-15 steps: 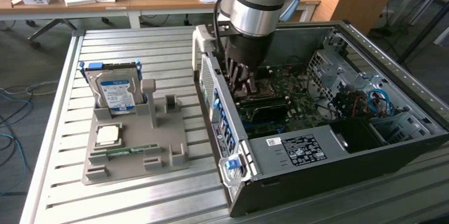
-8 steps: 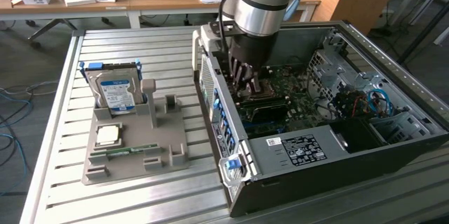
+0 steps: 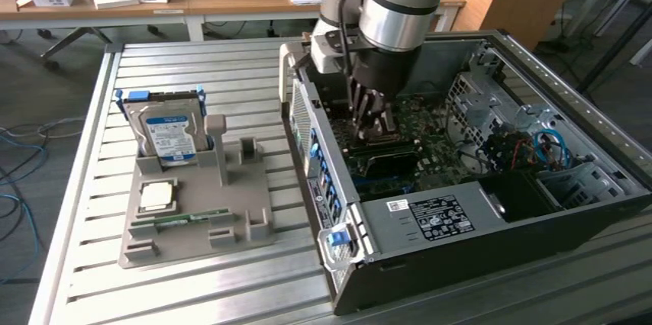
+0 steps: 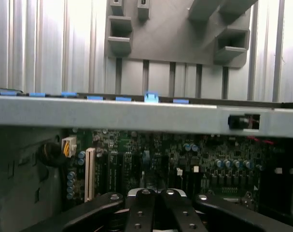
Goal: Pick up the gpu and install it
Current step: 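Press down on the gpu until it lock into place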
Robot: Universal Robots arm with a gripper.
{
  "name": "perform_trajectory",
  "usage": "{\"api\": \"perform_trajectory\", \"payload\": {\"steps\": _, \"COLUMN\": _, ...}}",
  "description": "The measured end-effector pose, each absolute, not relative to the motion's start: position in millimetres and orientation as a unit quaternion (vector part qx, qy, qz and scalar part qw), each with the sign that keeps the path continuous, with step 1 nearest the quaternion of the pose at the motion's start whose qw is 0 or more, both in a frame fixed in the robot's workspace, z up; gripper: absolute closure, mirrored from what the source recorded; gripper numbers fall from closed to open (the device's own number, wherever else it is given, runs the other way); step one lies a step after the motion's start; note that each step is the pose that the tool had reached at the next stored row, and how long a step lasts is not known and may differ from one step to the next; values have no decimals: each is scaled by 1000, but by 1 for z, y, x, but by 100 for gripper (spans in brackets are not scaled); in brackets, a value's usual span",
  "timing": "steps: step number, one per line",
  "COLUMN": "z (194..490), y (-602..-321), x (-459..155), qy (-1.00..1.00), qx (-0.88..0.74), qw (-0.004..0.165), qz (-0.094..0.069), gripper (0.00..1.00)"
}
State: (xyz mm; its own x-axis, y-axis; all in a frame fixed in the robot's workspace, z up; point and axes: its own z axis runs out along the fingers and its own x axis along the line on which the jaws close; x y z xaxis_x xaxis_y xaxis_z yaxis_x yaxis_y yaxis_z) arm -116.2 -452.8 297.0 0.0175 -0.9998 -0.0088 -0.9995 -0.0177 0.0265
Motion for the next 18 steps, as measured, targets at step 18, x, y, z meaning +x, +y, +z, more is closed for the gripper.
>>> {"api": "perform_trajectory", "payload": {"steps": 18, "z": 293, "y": -453, "x": -85, "qy": -695, "qx": 718, "qw": 5, "qz": -14, "gripper": 89}}
